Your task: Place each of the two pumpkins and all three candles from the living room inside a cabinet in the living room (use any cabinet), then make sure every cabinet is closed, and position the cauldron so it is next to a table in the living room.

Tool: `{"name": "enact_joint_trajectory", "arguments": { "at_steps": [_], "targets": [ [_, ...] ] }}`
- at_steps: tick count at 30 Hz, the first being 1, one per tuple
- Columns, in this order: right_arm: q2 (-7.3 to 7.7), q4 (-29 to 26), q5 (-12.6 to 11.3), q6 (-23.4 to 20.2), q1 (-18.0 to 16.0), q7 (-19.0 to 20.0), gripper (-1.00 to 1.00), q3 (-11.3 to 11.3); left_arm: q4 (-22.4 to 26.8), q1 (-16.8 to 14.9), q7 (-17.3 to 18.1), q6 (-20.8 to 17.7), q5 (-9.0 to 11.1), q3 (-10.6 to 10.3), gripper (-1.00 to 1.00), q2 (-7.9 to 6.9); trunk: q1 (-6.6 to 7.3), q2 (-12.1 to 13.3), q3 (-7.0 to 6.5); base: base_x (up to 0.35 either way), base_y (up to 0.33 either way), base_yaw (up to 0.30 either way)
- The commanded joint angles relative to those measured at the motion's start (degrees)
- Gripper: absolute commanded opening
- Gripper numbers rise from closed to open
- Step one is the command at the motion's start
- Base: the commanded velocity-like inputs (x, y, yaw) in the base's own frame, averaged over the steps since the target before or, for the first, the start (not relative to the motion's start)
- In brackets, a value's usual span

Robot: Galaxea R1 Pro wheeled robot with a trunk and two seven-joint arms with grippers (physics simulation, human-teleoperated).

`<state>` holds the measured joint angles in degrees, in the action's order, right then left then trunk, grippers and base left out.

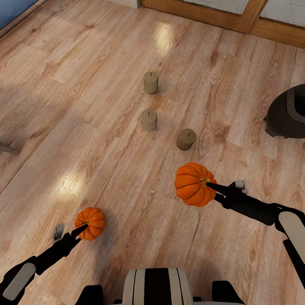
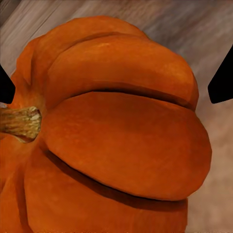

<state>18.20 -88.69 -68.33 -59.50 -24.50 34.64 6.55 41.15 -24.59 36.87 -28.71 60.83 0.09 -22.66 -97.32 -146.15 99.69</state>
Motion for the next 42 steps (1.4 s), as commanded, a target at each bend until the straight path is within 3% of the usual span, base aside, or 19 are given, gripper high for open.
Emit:
{"name": "enact_joint_trajectory", "arguments": {
  "at_steps": [1,3,4,36,42],
  "targets": [
    [0.00,0.01,0.24,-0.27,-0.04,0.34,-1.00,0.06,-0.01,-0.02,0.03,-0.45,0.43,0.00,1.00,-0.01,0.01,-0.01,0.03,0.000,0.000,0.000],
    [0.00,0.01,0.24,-0.27,-0.05,0.34,-1.00,0.05,-0.04,0.00,0.03,-0.45,0.43,0.00,1.00,-0.01,0.01,-0.01,0.03,0.000,0.000,0.000],
    [0.00,0.01,0.23,-0.27,-0.04,0.34,-1.00,0.05,-0.06,0.01,0.03,-0.44,0.43,0.00,-1.00,-0.01,0.01,-0.01,0.03,0.000,0.000,0.000],
    [0.00,0.16,0.29,-0.27,-0.05,0.34,-1.00,0.04,-0.02,0.01,0.05,-0.47,0.43,0.17,-1.00,-0.10,0.01,-0.01,0.03,0.000,0.000,0.000],
    [0.00,0.27,0.30,-0.23,-0.04,0.29,-1.00,0.04,0.00,0.03,0.16,-0.52,0.52,0.17,-1.00,-0.10,0.16,0.07,-1.30,0.000,0.000,0.000]
  ]
}}
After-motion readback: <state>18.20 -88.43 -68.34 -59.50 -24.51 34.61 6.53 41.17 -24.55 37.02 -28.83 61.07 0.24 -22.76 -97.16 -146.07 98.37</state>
